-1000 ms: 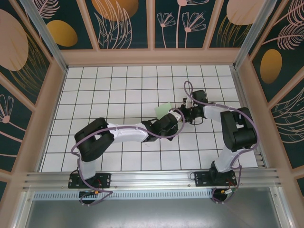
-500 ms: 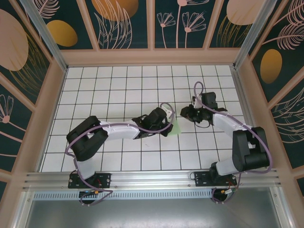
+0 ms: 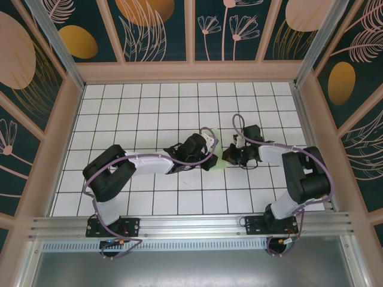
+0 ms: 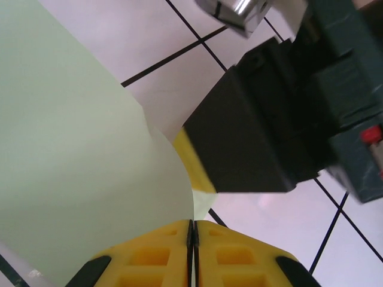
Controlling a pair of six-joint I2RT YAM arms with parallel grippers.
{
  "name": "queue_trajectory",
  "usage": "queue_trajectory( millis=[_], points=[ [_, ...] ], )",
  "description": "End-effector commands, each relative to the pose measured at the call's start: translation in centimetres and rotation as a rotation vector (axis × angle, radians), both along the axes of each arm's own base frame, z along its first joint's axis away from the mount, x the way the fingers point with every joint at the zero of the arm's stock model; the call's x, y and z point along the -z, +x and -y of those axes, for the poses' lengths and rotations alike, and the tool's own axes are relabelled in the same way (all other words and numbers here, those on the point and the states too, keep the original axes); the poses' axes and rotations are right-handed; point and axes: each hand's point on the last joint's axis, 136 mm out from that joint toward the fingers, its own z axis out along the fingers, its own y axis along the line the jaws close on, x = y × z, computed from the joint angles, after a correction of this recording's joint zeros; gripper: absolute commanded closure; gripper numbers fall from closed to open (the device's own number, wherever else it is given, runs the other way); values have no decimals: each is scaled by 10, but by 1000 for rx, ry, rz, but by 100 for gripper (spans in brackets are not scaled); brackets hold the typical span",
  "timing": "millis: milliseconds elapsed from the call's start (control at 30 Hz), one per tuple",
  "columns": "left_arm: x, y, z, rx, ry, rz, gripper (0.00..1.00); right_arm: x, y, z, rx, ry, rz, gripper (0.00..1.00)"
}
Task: Fold a paper plane with a square sheet of paper (fold left side to right side)
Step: Fold the triangle a second time at the center of the table.
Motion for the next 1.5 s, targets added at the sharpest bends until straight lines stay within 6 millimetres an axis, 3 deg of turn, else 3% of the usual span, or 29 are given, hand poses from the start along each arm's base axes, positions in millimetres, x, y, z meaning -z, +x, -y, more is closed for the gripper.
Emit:
queue_trajectory(
  millis=[0, 233, 567, 1467],
  points=[
    [-12, 6, 2, -11, -35, 12, 86, 7, 0, -4, -2, -14, -15, 92],
    [-6, 12, -5, -31, 15, 17, 86, 27, -8, 1, -15, -109, -67, 92],
    [4, 19, -11, -9, 72, 14, 83, 36, -14, 7, -29, -162, -87, 92],
    [33, 45, -28, 2, 173, -1, 80, 37, -17, 8, -49, -185, -78, 91]
  ],
)
